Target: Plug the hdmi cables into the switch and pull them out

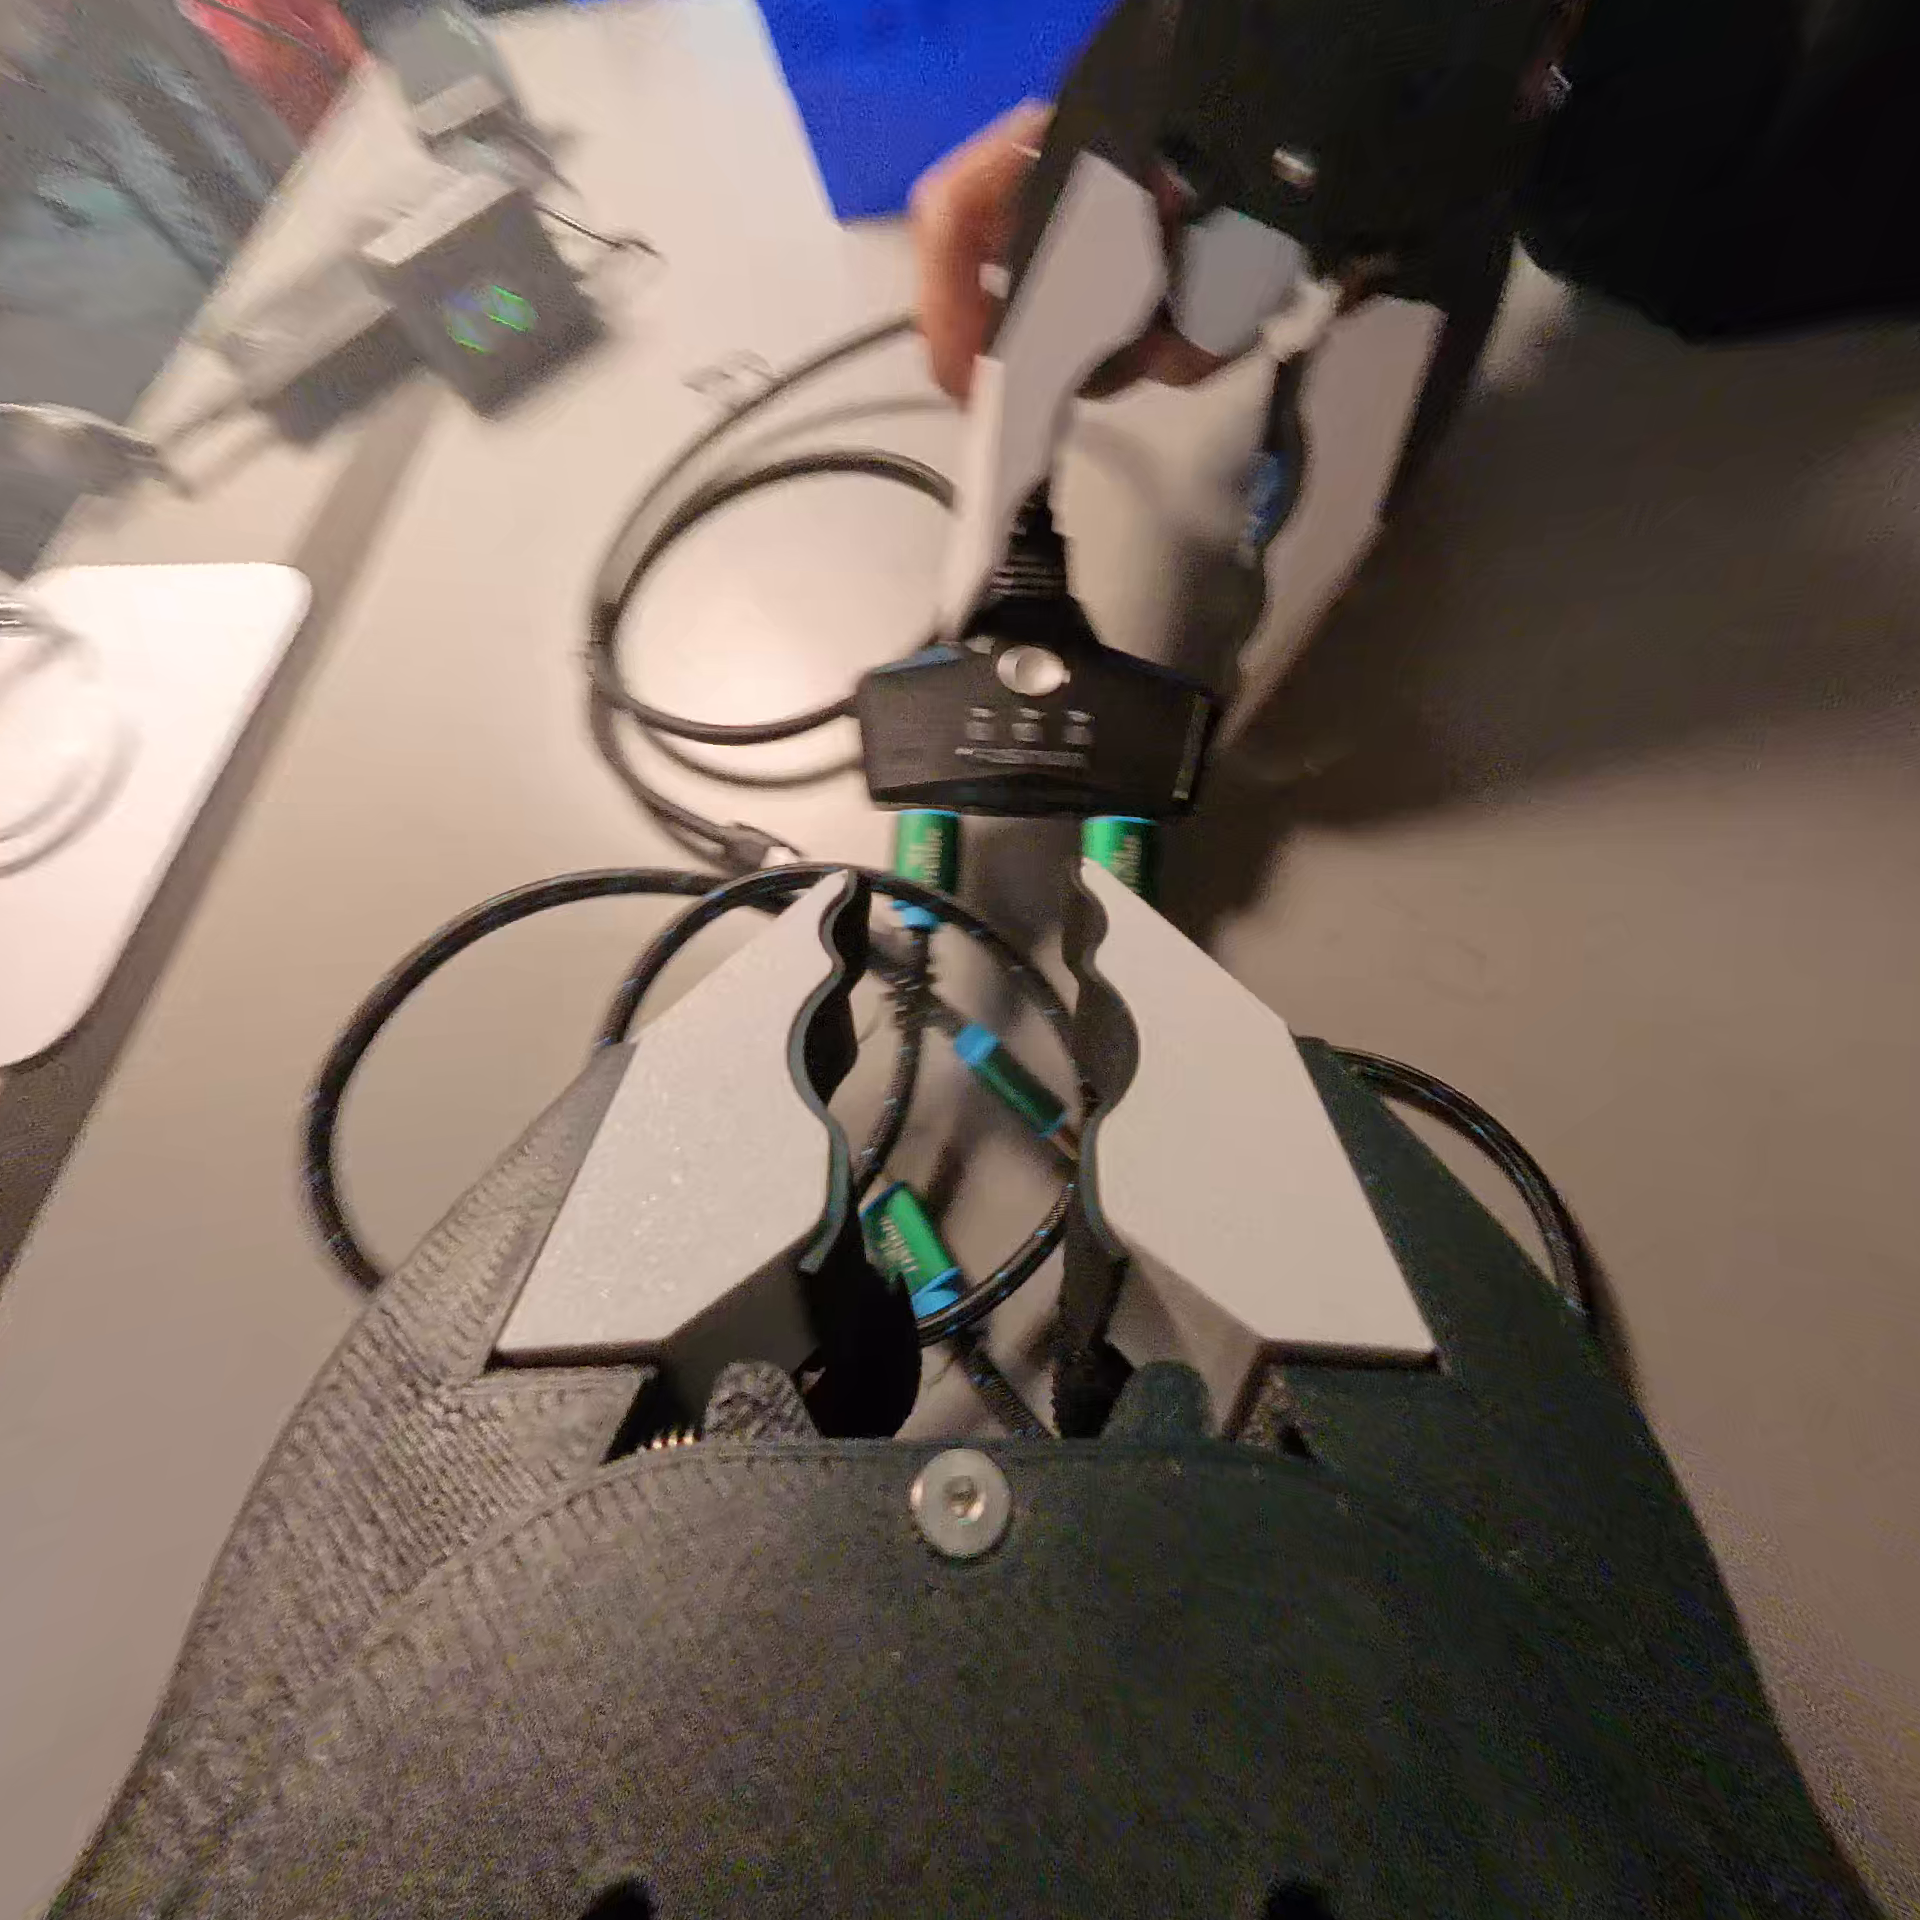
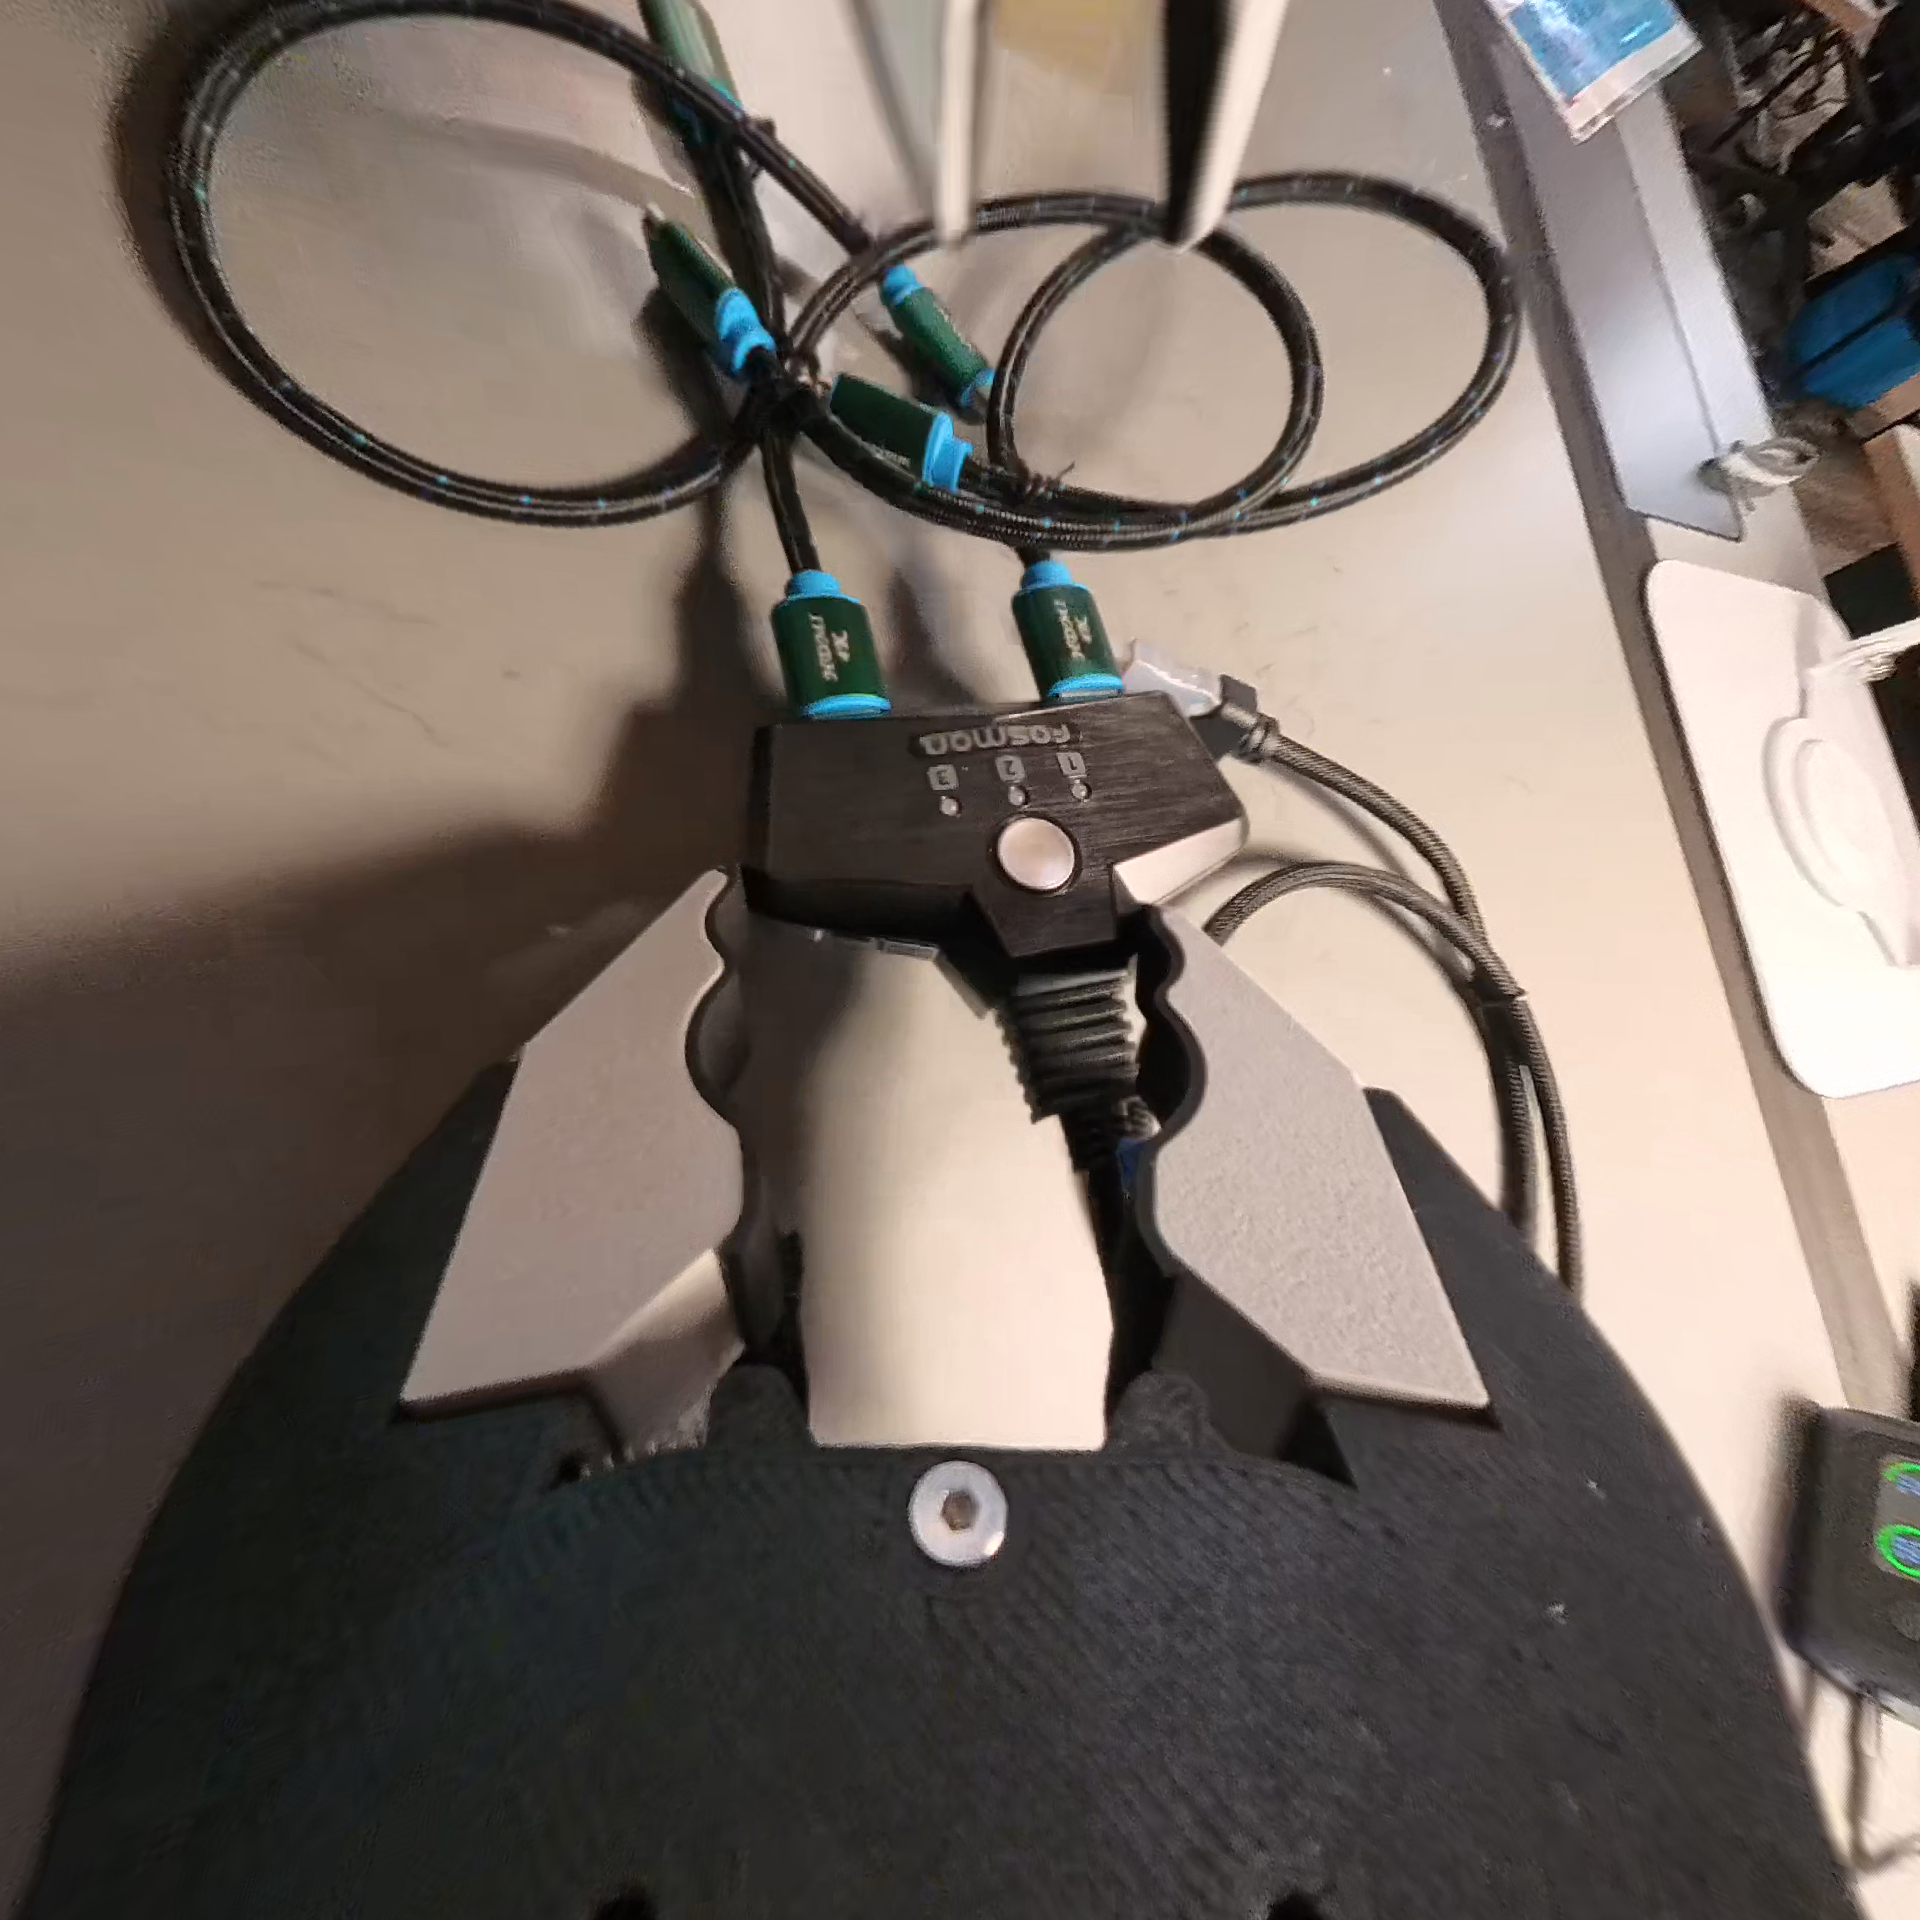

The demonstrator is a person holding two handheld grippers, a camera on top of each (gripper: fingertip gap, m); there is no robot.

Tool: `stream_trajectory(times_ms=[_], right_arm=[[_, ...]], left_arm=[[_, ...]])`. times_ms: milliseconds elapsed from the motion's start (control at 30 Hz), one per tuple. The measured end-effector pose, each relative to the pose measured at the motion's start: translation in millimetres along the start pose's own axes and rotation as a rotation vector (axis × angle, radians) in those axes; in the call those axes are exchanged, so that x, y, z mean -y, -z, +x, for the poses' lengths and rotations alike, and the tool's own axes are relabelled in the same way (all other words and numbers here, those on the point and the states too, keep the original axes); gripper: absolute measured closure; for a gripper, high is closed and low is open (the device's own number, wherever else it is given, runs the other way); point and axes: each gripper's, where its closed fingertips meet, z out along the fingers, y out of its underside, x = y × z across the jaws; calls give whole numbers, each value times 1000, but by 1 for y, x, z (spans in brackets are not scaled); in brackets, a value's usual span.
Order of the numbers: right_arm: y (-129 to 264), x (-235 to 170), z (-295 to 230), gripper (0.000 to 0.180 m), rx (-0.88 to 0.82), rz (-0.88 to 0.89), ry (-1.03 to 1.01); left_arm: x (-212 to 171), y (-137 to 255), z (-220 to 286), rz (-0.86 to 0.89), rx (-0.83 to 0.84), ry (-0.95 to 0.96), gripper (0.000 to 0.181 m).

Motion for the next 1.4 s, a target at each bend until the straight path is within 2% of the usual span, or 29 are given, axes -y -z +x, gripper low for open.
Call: stream_trajectory(times_ms=[67,100,167,200,233,267,367,500,667,767,933,1000,1033,1200,1400], right_arm=[[10,9,7,111,-47,38,14],[17,18,17,142,-113,82,5],[35,30,39,180,-229,153,-42],[41,33,42,180,-225,179,-66],[43,32,40,177,-200,184,-84],[43,26,39,167,-179,166,-94],[31,1,38,126,-147,56,-91],[8,-13,44,85,-57,-38,-154],[-26,-27,58,51,16,-224,-105],[-45,-29,58,45,83,-276,-105],[-58,-32,56,46,190,-303,-203],[-60,-32,53,56,228,-285,-269],[-61,-32,54,66,230,-272,-293],[-55,-32,59,73,143,-271,-252],[-16,-20,76,76,-10,-261,-175]], left_arm=[[4,13,-28,94,97,59,143],[5,19,-38,139,123,99,144],[6,27,-44,211,107,167,144],[6,29,-44,229,88,187,144],[4,30,-43,230,80,195,143],[1,30,-43,221,89,192,144],[-12,26,-44,152,126,159,143],[-32,19,-50,70,156,172,141],[-39,15,-57,77,169,215,141],[-42,13,-58,72,173,223,141],[-47,8,-58,60,166,235,140],[-49,5,-57,51,162,233,140],[-50,4,-57,47,162,230,140],[-50,5,-60,56,180,230,141],[-40,16,-69,126,224,248,141]])
